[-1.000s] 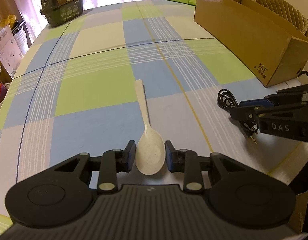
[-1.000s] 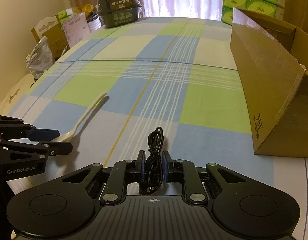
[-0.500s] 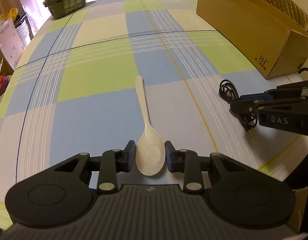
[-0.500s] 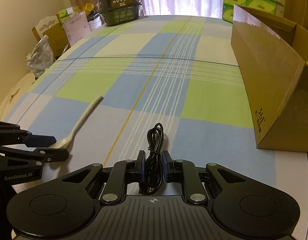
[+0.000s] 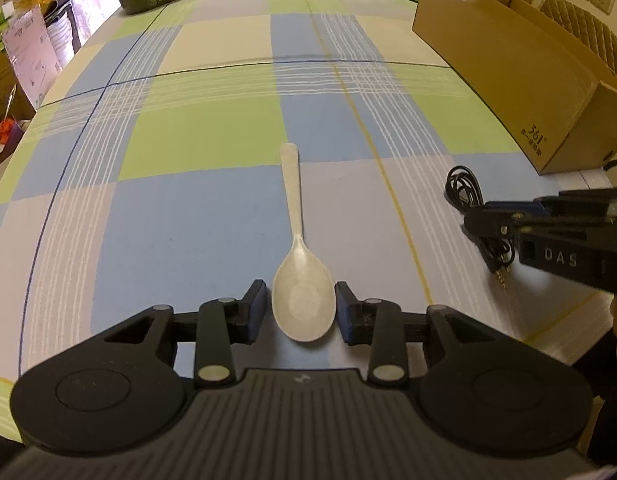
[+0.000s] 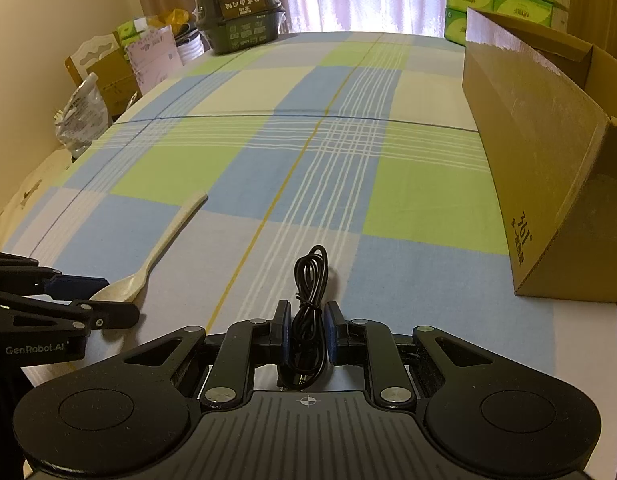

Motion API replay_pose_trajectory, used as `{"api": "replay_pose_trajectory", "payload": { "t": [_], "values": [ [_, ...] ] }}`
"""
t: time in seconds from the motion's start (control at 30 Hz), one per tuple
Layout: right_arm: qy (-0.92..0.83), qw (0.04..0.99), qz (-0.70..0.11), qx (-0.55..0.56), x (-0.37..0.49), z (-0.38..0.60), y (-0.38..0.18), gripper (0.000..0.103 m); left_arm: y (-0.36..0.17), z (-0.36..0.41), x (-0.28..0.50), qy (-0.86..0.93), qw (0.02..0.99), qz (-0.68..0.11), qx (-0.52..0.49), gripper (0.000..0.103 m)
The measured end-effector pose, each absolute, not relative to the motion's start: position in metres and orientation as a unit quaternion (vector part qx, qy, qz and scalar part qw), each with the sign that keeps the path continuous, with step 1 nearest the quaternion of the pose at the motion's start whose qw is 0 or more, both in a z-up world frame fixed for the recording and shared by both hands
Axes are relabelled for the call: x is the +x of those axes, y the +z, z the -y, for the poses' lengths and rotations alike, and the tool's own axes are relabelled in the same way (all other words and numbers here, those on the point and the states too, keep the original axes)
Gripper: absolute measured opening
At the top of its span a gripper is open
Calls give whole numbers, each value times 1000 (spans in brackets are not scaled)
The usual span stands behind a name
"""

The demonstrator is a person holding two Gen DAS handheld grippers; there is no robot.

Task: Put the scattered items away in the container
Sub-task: 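Carry the spoon and cable over the cardboard box with both tools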

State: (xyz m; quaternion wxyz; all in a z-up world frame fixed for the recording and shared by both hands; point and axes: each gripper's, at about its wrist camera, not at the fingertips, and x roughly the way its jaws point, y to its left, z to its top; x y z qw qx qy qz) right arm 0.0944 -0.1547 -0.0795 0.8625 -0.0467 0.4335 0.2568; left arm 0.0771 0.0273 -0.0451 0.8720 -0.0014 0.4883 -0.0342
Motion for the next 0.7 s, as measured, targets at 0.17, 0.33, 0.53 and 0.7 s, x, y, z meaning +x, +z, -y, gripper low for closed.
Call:
{"api": "replay_pose_trajectory", "payload": {
  "t": [0.17,0.33,0.53,0.7],
  "values": [
    [257,863,-433,-47,94,155,-79,19,-46,-25,77,-35,873,-487,13,27],
    [256,864,-432,-46,94,156,-78,19,-44,-26,75,-37,875,-483,10,27],
    [256,864,-431,-45,93,158,-76,19,-37,-24,73,-41,881,-471,12,27],
    [254,868,-425,-44,89,159,-73,19,-30,-22,74,-47,885,-462,12,27]
  ]
}}
